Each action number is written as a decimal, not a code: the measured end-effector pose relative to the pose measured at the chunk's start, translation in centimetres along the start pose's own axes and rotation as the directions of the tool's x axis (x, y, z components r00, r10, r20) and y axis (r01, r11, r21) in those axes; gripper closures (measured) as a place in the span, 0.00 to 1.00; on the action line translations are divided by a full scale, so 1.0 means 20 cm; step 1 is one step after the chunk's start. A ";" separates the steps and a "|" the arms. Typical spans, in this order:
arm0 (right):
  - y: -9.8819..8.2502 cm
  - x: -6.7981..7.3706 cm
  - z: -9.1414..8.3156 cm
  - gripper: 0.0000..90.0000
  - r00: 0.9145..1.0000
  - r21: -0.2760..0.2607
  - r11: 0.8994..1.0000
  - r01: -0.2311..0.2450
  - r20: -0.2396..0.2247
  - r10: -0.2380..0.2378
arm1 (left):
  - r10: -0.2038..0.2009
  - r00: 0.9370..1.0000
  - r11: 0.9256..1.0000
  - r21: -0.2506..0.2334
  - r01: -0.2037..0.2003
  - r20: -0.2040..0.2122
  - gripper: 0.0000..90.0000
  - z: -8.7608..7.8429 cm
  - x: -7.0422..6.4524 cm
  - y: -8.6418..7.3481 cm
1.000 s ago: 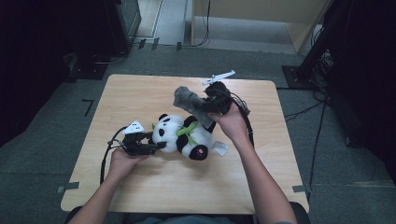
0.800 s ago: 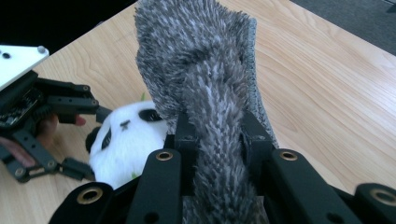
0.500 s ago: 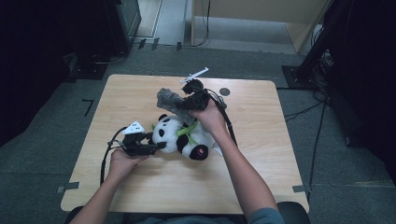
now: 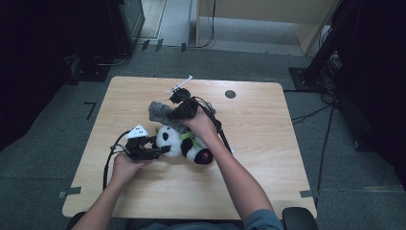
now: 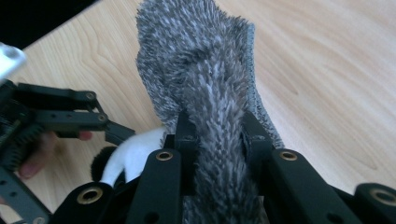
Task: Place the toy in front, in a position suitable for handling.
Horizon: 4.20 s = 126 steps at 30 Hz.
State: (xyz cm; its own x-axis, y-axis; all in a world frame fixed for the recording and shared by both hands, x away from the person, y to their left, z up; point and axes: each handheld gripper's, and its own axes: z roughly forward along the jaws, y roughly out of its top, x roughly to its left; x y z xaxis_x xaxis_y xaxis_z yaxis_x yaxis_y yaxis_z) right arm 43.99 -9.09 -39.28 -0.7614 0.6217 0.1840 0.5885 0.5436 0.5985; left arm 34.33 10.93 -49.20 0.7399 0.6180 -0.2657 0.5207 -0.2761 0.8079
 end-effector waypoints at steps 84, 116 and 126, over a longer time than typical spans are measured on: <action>-0.19 -0.21 -0.16 0.82 0.991 0.026 0.995 -0.092 0.098 0.089 | -0.064 0.998 0.998 0.015 0.064 0.000 0.38 0.00 0.01 -0.01; -0.29 -0.34 -0.50 0.83 0.976 -0.129 0.984 -0.119 0.165 0.140 | -0.061 0.998 0.998 0.005 0.061 0.000 0.38 0.00 0.01 -0.01; -0.18 -0.12 -0.52 0.83 0.995 -0.185 0.983 -0.005 0.093 0.022 | -0.060 0.998 0.998 0.003 0.060 -0.004 0.38 0.00 0.01 -0.01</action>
State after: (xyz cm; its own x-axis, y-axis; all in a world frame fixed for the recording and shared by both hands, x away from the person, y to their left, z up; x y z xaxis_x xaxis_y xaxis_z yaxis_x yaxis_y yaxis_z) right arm 40.89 -18.46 -33.76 -0.7196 0.6832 0.1243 0.5319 0.4271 0.7312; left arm 34.36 11.05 -49.47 0.7052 0.6368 -0.3116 0.5655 -0.2401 0.7890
